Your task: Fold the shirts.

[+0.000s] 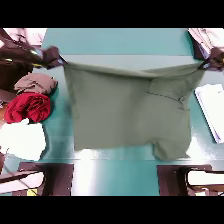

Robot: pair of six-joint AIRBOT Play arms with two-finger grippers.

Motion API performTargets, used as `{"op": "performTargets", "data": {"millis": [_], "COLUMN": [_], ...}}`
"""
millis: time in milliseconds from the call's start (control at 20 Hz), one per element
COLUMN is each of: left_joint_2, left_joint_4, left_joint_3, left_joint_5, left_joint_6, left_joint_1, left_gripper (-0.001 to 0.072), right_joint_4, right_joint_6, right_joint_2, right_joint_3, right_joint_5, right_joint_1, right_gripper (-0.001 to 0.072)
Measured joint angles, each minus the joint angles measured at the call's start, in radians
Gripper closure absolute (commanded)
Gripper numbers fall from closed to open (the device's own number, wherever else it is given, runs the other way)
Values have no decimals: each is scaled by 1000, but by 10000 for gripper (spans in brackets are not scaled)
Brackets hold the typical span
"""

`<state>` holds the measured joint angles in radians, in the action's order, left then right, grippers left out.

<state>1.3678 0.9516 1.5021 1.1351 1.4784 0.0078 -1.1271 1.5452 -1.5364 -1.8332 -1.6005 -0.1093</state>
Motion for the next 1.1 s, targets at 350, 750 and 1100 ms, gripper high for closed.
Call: {"op": "performTargets", "data": {"millis": [350, 750, 1100], "left_joint_2": [193, 254, 272], "left_joint_4": [-153, -152, -122], "left_joint_3": [-21, -42, -156], "left_joint_5": [-334, -275, -213], "left_joint_6": [-146, -280, -296], "left_joint_1": [0, -2, -13], "left_gripper": [682, 681, 680], "right_joint_4": [4, -108, -202], "right_joint_6": [-48, -114, -123], "right_joint_2": [-221, -232, -99], "right_joint_3": [-42, 1, 338], "right_joint_5": [272, 352, 383], "right_joint_1": [13, 29, 39], "right_gripper": [694, 695, 692]}}
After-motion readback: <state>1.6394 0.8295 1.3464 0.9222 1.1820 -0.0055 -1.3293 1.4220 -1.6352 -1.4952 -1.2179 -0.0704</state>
